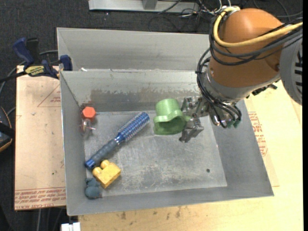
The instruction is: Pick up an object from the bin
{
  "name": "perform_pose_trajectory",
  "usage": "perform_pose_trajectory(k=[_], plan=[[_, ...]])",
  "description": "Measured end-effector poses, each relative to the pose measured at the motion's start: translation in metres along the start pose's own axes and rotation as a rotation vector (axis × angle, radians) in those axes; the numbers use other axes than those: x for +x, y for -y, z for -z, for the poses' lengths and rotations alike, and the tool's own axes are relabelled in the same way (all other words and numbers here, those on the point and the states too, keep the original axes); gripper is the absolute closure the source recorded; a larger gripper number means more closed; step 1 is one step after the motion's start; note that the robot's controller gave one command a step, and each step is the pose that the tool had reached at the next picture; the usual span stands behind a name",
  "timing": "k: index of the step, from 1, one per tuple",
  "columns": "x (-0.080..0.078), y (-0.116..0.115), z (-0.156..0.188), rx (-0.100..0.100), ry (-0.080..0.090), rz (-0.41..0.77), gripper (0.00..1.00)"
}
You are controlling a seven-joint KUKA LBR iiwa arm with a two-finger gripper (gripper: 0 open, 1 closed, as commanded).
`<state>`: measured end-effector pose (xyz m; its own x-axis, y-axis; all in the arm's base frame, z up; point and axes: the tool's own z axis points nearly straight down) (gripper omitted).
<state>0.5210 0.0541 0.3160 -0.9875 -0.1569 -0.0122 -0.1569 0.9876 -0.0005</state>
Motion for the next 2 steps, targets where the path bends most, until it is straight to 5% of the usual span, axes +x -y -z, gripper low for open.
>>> perform_pose_trajectory(k=[1,2], plan=[[0.001,0.000,-0.005,-0.001,-0.009,0.000,0.00],[-0.042,-0.036,-0.125,-0.003,-0.018,0.064,0.00]])
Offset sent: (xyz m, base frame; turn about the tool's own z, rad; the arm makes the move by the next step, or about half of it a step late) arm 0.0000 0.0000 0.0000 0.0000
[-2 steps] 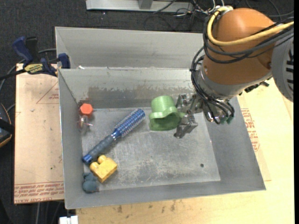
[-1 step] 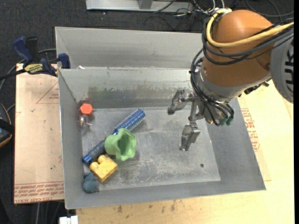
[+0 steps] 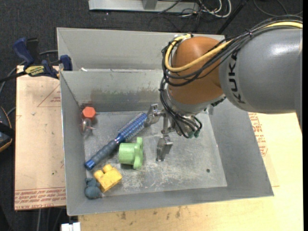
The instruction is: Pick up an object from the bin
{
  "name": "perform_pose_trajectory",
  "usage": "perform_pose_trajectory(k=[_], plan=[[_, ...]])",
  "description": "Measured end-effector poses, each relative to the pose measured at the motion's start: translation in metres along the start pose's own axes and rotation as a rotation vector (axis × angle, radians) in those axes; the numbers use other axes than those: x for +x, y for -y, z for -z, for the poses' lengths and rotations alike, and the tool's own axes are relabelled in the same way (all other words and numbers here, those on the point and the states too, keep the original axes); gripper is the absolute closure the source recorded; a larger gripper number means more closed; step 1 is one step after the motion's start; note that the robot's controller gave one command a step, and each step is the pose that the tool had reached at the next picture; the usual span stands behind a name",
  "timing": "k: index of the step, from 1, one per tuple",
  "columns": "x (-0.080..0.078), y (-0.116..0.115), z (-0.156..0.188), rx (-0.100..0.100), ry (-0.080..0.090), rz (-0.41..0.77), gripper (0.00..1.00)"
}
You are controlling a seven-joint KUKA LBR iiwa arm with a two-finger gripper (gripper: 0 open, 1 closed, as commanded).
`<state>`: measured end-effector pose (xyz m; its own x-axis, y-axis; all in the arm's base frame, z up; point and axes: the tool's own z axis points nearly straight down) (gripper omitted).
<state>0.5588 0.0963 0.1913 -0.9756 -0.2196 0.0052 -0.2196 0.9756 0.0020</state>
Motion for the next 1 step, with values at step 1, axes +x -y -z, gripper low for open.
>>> perform_pose_trajectory(k=[1], plan=[[-0.0226,-0.0579,-0.0890,-0.001,0.017,-0.140,0.00]])
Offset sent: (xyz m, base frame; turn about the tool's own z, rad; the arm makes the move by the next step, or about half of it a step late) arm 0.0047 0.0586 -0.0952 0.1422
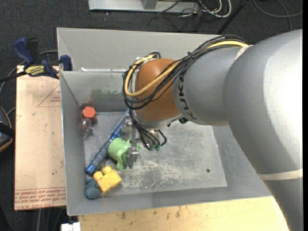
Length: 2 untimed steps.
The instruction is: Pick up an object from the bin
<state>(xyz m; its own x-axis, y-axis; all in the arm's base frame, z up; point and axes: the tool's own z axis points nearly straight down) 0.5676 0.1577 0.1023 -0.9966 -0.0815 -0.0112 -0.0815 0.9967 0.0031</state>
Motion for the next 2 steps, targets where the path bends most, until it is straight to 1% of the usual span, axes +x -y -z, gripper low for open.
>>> perform_pose_trajectory(k=[1,2], plan=[[0.003,0.003,-0.005,0.003,-0.009,-0.002,1.00],[-0.013,0.050,0.152,0.002,0.000,0.197,1.00]])
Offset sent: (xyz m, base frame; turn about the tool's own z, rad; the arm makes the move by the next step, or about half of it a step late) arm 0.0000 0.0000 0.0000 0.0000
